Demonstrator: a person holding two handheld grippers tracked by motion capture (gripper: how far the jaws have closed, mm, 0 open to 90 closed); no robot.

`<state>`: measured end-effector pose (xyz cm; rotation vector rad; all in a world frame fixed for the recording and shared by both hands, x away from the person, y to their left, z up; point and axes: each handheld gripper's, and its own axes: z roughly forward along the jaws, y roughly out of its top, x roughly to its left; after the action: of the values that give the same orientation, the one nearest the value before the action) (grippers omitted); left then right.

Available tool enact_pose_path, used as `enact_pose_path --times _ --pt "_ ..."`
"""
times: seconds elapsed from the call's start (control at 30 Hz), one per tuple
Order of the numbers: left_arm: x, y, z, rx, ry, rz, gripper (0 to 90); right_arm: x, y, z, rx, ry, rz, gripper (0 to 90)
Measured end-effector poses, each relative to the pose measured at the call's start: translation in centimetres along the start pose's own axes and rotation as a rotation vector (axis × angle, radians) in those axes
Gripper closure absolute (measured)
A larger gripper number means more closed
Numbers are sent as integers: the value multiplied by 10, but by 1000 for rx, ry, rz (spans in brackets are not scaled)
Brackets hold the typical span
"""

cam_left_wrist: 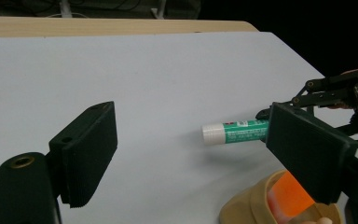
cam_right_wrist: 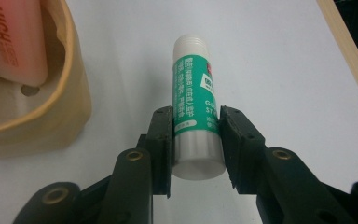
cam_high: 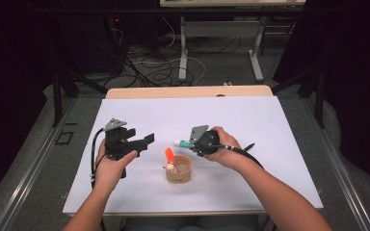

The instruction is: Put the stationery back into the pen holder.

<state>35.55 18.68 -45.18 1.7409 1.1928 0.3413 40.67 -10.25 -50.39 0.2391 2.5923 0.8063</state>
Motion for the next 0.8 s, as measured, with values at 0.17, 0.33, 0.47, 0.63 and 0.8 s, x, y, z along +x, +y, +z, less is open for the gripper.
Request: enact_pose_path --times 0.17,0.33,0.47,0.63,0.8 --pt "-2 1 -1 -6 0 5 166 0 -2 -9 -49 -22 43 663" --pt "-5 3 -1 -15 -6 7 166 -2 -5 -19 -122 -36 97 663" --pt "-7 4 -2 -21 -13 8 168 -3 -6 -27 -162 -52 125 663" --pt "-11 6 -3 -22 -19 17 174 -3 -4 -38 -221 -70 137 662" --pt "-15 9 -4 -27 -33 26 184 1 -1 -46 -265 -79 150 662"
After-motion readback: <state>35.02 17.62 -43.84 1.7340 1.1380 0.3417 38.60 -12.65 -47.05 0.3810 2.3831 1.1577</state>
